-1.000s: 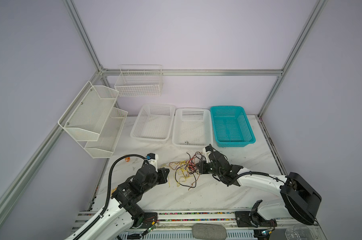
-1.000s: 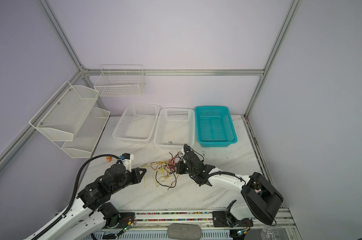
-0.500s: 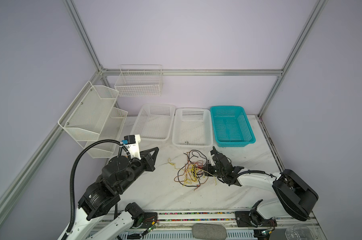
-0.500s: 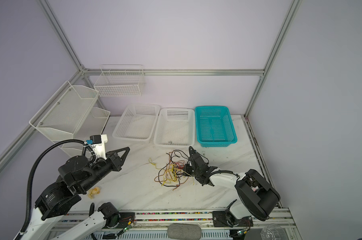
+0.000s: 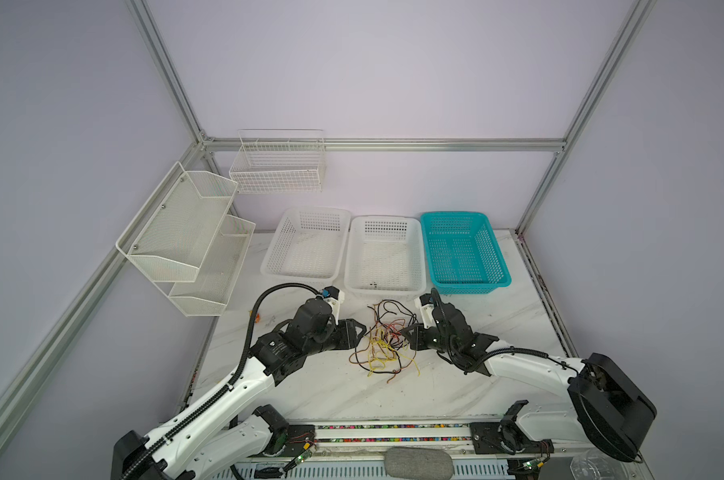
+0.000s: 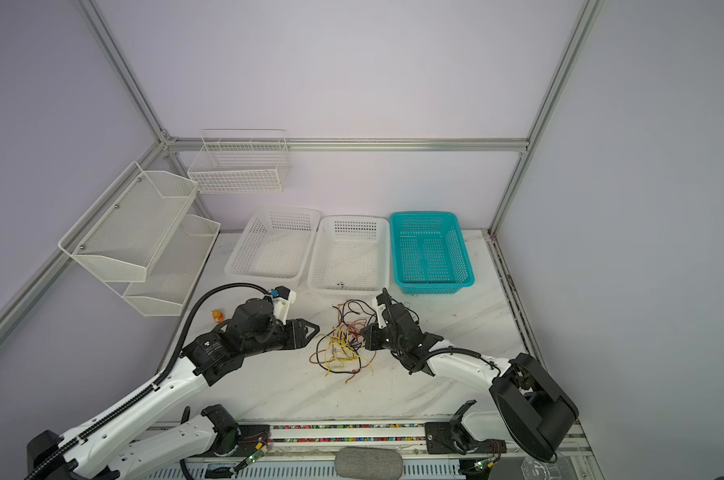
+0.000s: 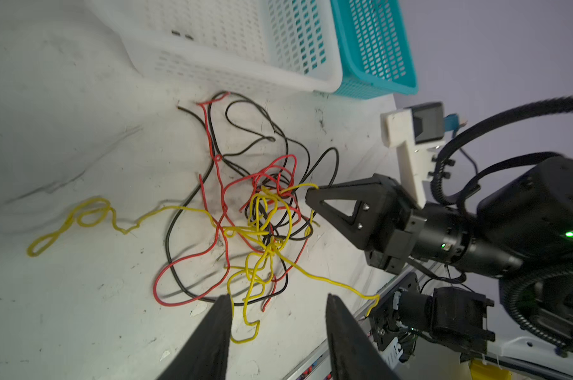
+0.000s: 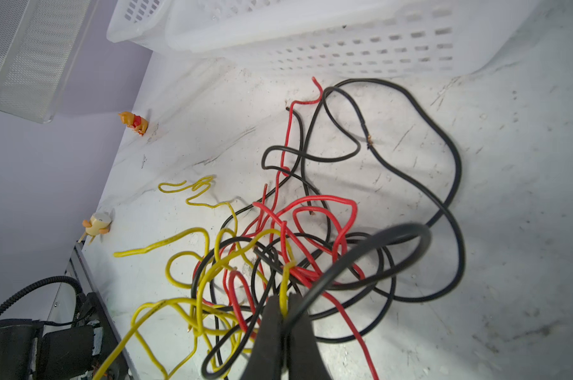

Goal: Untangle the cables

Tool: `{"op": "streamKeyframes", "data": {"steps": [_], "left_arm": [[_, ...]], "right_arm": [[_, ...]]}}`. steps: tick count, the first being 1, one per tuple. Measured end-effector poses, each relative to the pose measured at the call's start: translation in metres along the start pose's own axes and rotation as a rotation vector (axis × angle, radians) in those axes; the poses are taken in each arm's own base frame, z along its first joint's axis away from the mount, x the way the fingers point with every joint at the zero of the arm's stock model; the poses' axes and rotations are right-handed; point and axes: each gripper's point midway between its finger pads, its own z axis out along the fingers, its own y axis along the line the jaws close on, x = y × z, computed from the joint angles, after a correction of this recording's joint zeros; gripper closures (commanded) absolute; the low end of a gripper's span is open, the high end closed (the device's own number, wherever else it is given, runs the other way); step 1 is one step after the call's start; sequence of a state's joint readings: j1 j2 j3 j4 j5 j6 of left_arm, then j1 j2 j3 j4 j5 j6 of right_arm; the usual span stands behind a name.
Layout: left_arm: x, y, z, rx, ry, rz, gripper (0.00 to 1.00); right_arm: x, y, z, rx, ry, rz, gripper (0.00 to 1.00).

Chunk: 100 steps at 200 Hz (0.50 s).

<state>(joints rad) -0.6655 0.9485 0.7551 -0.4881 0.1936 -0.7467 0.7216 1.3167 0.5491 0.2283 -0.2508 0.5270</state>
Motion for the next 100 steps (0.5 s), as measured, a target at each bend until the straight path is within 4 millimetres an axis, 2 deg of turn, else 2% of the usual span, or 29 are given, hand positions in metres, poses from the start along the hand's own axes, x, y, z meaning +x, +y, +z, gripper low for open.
{"op": "streamKeyframes", "data": {"steps": [18, 49, 73, 100], "left_arm": [[0.017, -0.004, 0.013, 0.04, 0.07, 0.013, 0.49], [0.034, -0.011, 0.031, 0.077, 0.15, 0.037, 0.52], [0.049, -0.004, 0.047, 0.06, 0.22, 0.049, 0.55], [0.06, 0.009, 0.059, 0.009, 0.269, 0.059, 0.53]], "right_arm": [[0.0, 0.002, 0.0, -0.01, 0.0, -0.003, 1.0], [0.0, 0.005, 0.0, -0.023, 0.003, -0.011, 1.0], [-0.001, 0.007, -0.001, -0.031, -0.001, -0.019, 1.0], [-0.004, 0.009, -0.003, -0.04, -0.01, -0.027, 1.0]]}}
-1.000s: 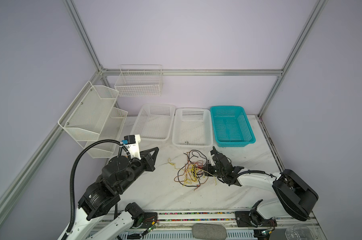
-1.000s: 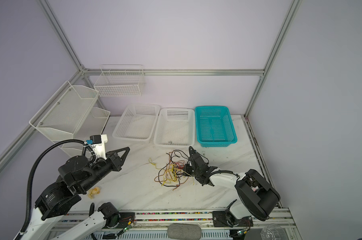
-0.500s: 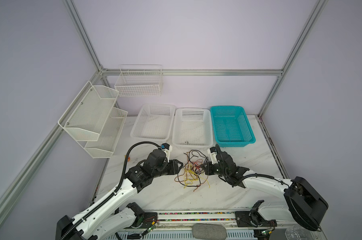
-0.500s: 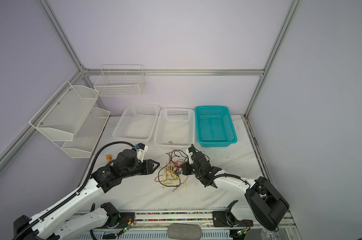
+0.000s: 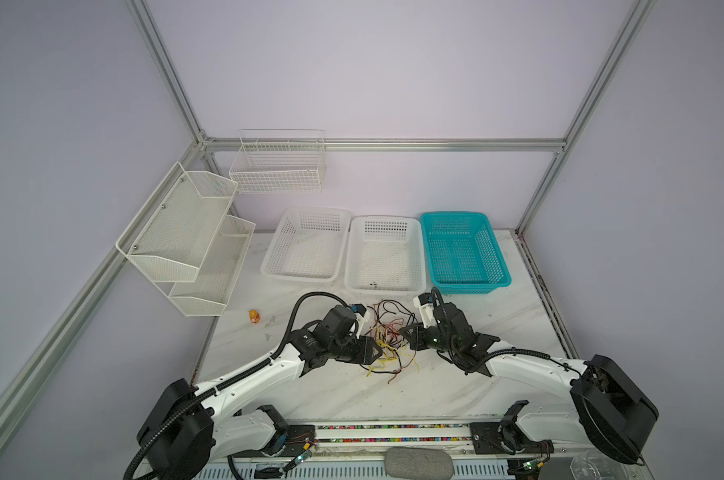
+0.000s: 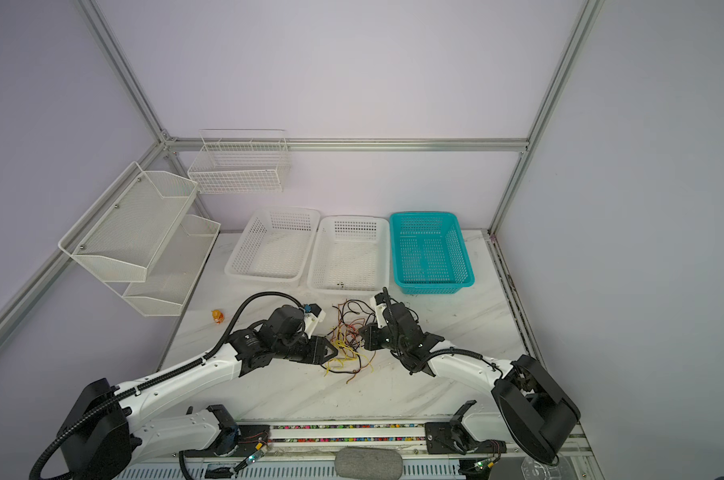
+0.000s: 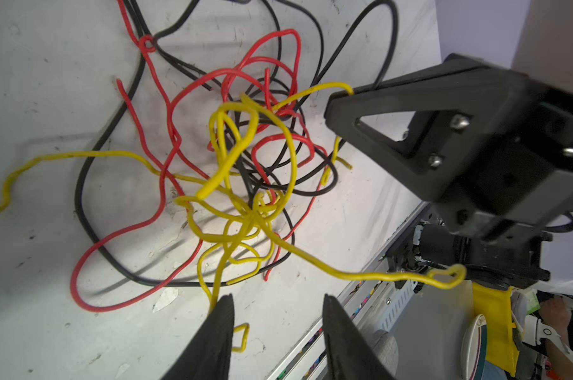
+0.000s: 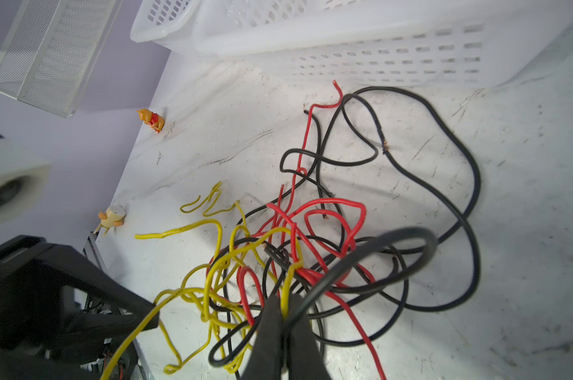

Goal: Untangle the cables

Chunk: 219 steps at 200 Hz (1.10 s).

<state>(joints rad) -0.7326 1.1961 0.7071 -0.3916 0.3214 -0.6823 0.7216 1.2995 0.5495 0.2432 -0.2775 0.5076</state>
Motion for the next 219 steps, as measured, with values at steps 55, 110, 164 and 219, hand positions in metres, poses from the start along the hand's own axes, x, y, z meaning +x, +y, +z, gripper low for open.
{"op": "streamKeyframes", "data": {"steps": [55, 110, 164, 219], "left_arm": [[0.0, 0.016, 0.002, -0.082, -0.009, 0.029, 0.35], [-0.009, 0.018, -0.015, -0.121, -0.083, 0.088, 0.24], [-0.017, 0.013, -0.033, -0.124, -0.147, 0.144, 0.26], [-0.005, 0.021, 0.0, -0.121, -0.038, 0.123, 0.42]], "right_arm": [[0.0, 0.0, 0.0, -0.002, 0.0, -0.006, 1.0], [0.0, 0.001, 0.0, -0.005, 0.003, -0.02, 1.0], [0.001, 0.001, 0.0, -0.008, 0.005, -0.023, 1.0], [-0.002, 0.01, -0.003, -0.046, -0.001, -0.03, 1.0]]}}
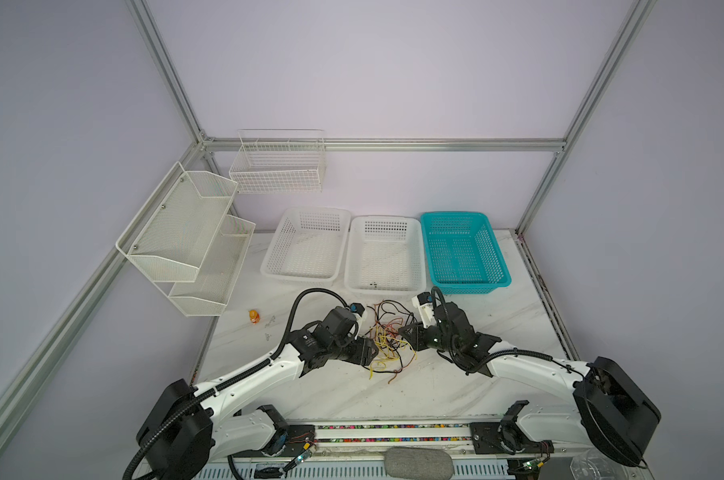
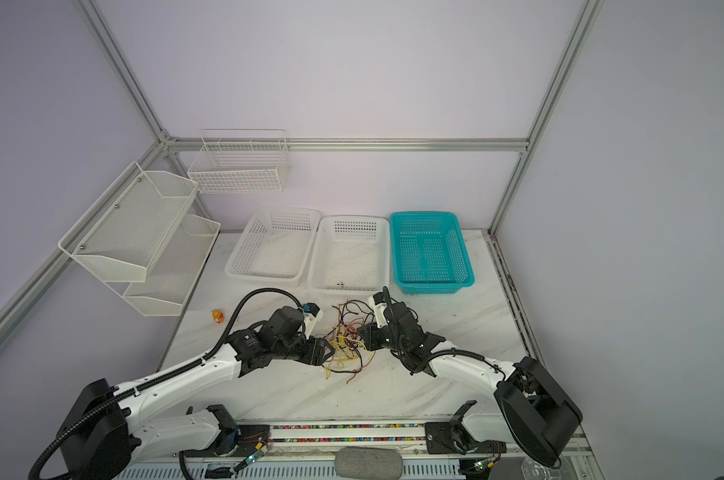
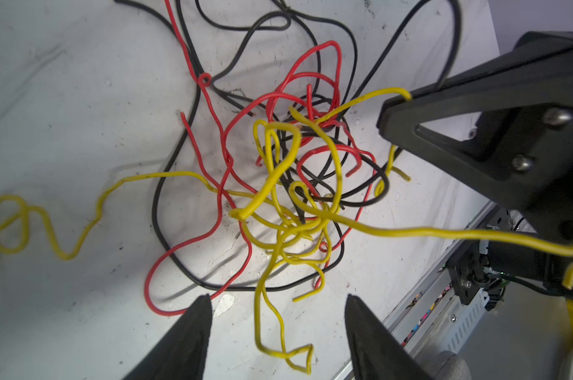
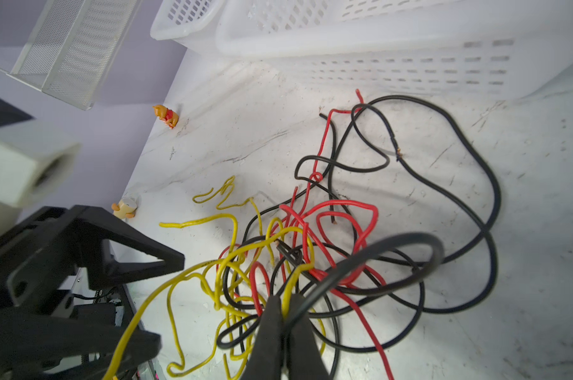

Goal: Untangle the cables

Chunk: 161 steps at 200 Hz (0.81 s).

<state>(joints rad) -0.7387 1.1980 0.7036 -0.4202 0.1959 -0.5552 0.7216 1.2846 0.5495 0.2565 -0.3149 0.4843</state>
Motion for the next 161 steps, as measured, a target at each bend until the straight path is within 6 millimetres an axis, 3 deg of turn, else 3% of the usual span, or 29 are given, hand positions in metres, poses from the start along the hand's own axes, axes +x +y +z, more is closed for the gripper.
{"op": "streamKeyframes", "data": {"steps": [63, 102, 161], "left_arm": [[0.002, -0.002, 0.009, 0.018, 0.016, 0.012, 0.72], [0.001, -0.004, 0.007, 0.028, 0.006, 0.011, 1.0], [-0.008, -0.015, -0.038, 0.066, -0.097, 0.024, 1.0]], "right_arm": [[-0.007, 0.011, -0.004, -0.045, -0.024, -0.012, 1.0], [-0.008, 0.012, -0.005, -0.046, -0.028, -0.012, 1.0], [-0.002, -0.011, 0.005, 0.045, -0.026, 0.049, 1.0]]}}
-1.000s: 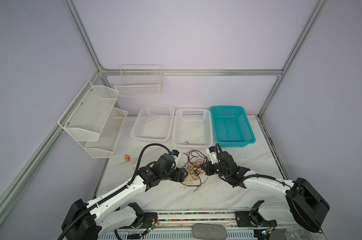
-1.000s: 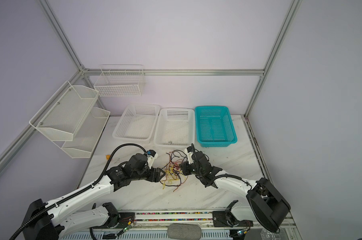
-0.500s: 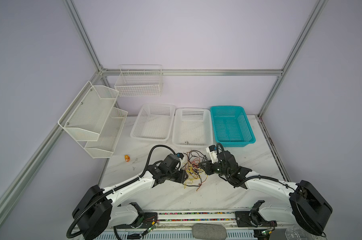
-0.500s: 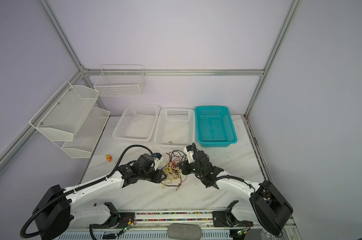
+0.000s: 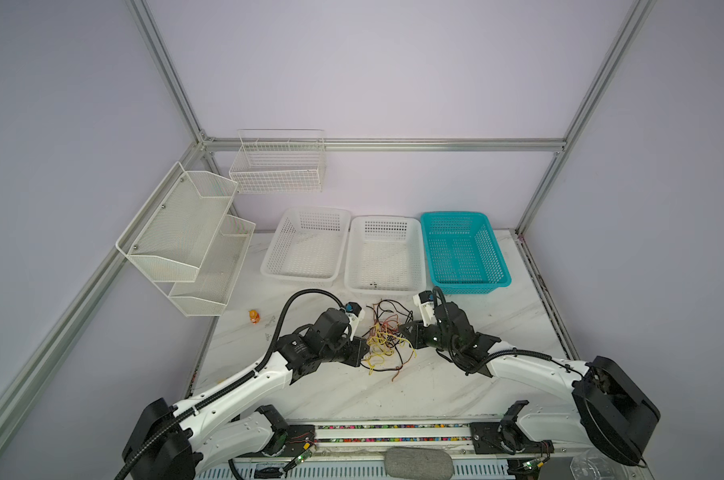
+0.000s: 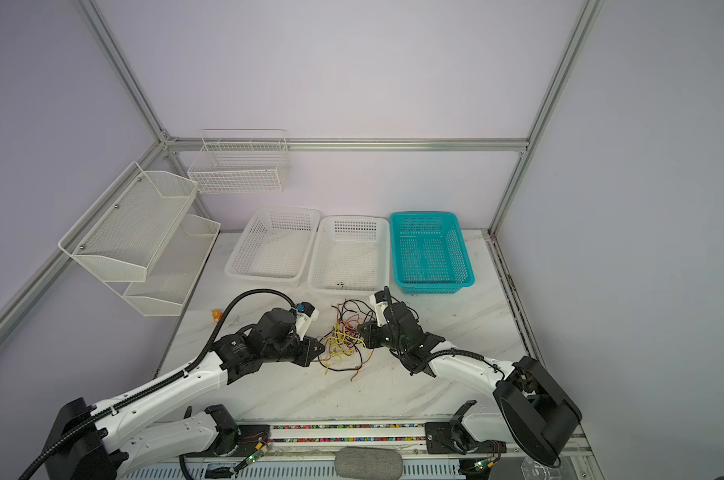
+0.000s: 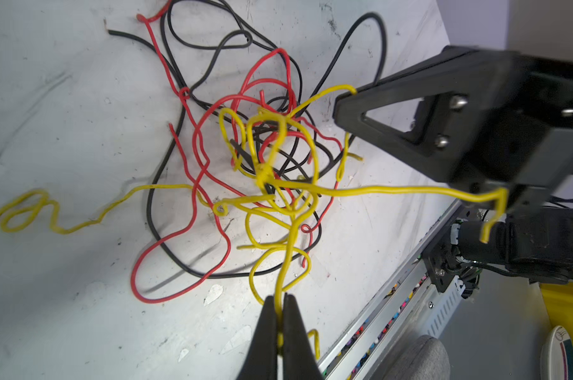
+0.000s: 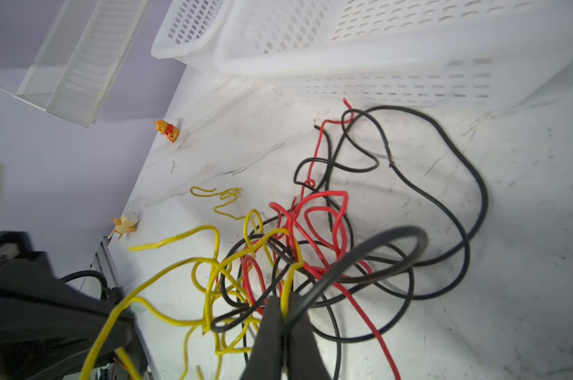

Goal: Untangle the cables

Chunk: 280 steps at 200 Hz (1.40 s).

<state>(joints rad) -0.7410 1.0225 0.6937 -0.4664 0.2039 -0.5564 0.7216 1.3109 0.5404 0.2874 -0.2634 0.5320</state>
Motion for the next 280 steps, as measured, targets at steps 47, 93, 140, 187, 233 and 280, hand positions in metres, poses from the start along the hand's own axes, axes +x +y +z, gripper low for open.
{"op": "streamKeyframes", "data": {"steps": [47, 93, 140, 187, 233, 280], "left_arm": [[-0.008, -0.013, -0.037, 0.04, -0.072, 0.009, 1.0], [-0.046, -0.042, -0.104, 0.1, -0.262, 0.047, 1.0], [-0.082, -0.066, -0.161, 0.109, -0.394, 0.089, 1.0], [-0.118, -0.086, -0.223, 0.12, -0.592, 0.139, 1.0], [-0.14, -0.108, -0.295, 0.2, -0.825, 0.165, 1.0], [-0.138, -0.093, -0.231, 0.132, -0.676, 0.146, 0.97]], "right_arm": [[0.024, -0.031, 0.019, 0.096, 0.058, 0.08, 1.0], [0.031, -0.039, 0.029, 0.107, 0.071, 0.098, 1.0], [0.02, -0.033, 0.035, 0.073, 0.028, 0.078, 1.0], [0.032, -0.067, 0.04, 0.178, 0.049, 0.102, 1.0], [0.026, -0.065, 0.032, 0.184, 0.037, 0.089, 1.0], [0.003, -0.043, 0.002, 0.158, -0.021, 0.046, 0.67]]}}
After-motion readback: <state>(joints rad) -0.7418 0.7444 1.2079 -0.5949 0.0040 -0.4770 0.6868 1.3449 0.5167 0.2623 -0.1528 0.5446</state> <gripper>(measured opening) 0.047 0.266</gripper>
